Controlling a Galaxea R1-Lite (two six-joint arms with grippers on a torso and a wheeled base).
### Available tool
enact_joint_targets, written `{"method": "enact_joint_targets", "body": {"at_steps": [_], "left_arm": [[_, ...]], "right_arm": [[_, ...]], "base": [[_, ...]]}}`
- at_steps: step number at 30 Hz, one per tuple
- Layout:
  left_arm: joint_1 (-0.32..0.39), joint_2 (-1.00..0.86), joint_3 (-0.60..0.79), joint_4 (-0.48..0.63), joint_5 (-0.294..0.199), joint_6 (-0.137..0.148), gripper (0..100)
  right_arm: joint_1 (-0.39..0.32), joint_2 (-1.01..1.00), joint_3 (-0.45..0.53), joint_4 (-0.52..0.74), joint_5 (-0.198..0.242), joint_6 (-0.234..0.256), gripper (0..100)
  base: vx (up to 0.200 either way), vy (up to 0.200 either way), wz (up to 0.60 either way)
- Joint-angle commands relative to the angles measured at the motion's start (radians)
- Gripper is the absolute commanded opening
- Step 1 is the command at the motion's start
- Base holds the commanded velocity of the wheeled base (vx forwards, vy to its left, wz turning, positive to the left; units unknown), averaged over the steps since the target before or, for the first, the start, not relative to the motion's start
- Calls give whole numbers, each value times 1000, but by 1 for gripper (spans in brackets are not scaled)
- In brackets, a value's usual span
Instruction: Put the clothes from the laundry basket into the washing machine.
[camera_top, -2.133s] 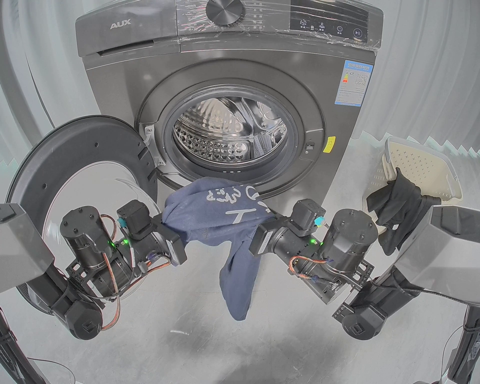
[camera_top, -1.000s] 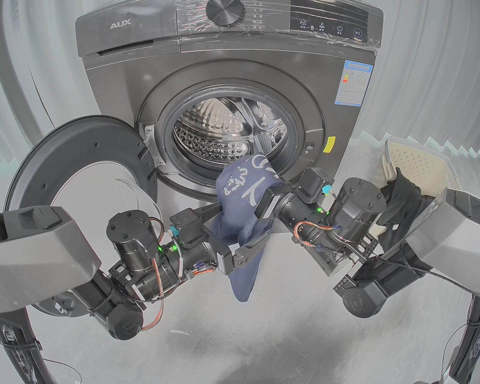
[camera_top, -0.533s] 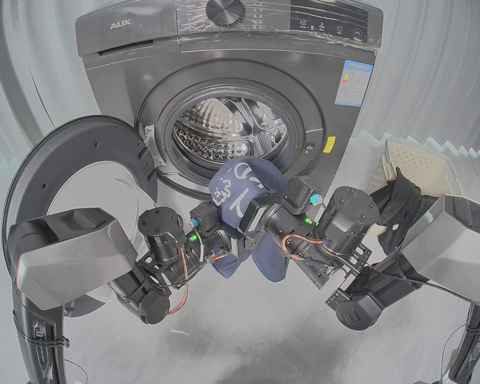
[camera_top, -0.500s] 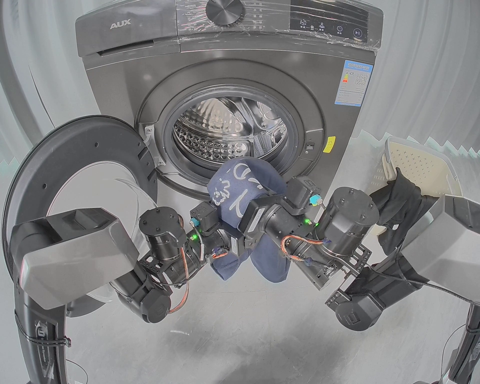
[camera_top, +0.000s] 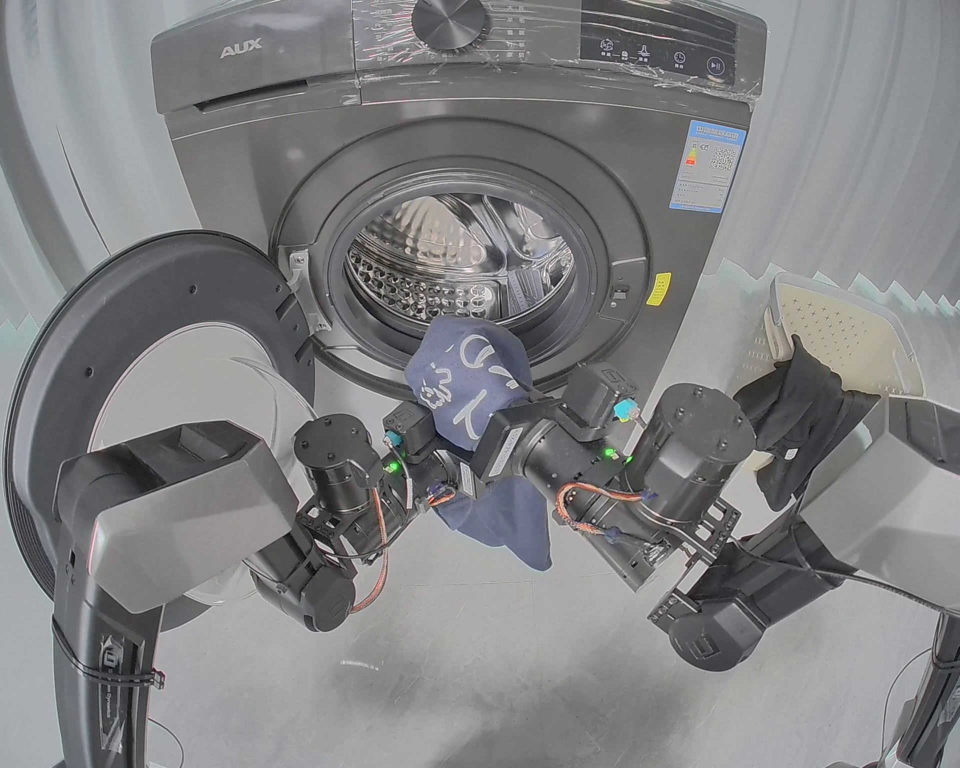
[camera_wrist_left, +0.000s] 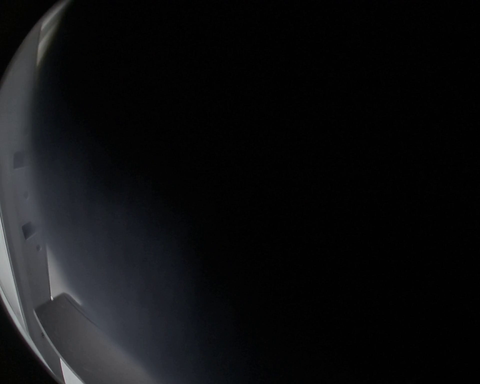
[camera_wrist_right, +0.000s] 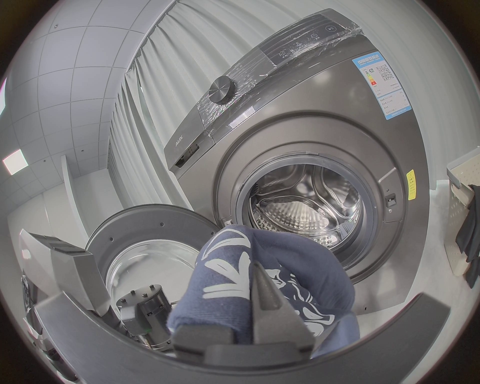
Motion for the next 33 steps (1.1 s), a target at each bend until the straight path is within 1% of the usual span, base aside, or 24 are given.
{"method": "enact_joint_targets", "body": {"at_steps": [1, 7, 10, 15, 17, 19, 20, 23, 27, 33], "left_arm": [[1, 4, -2, -5, 1, -2, 0], [-5, -6, 10, -8, -1, -4, 0], [-11, -9, 18, -9, -1, -15, 0], [-10, -30, 51, -11, 2, -18, 0], [1, -55, 58, -11, 35, -36, 0], [5, -95, 74, -11, 59, -56, 0], [12, -110, 85, -11, 59, -61, 0], [18, -160, 123, -13, 61, -62, 0], [18, -223, 168, -13, 59, -67, 0], [2, -320, 226, -13, 59, -93, 0]], "right_arm": [[0, 1, 2, -1, 0, 2, 0], [0, 1, 2, -1, 0, 2, 0], [0, 1, 8, -2, 0, 2, 0], [-16, -5, 26, -5, 0, 4, 0], [-45, -19, 61, -4, -4, 11, 0], [-83, -22, 92, -2, -29, 19, 0], [-97, -22, 100, -2, -34, 22, 0], [-129, -16, 129, -2, -34, 30, 0], [-125, -2, 147, -7, -32, 30, 0], [-100, 49, 146, -11, -32, 27, 0]], "base": [[0, 0, 0], [0, 0, 0], [0, 0, 0], [0, 0, 0], [0, 0, 0], [0, 0, 0], [0, 0, 0], [0, 0, 0], [0, 0, 0], [0, 0, 0]]}}
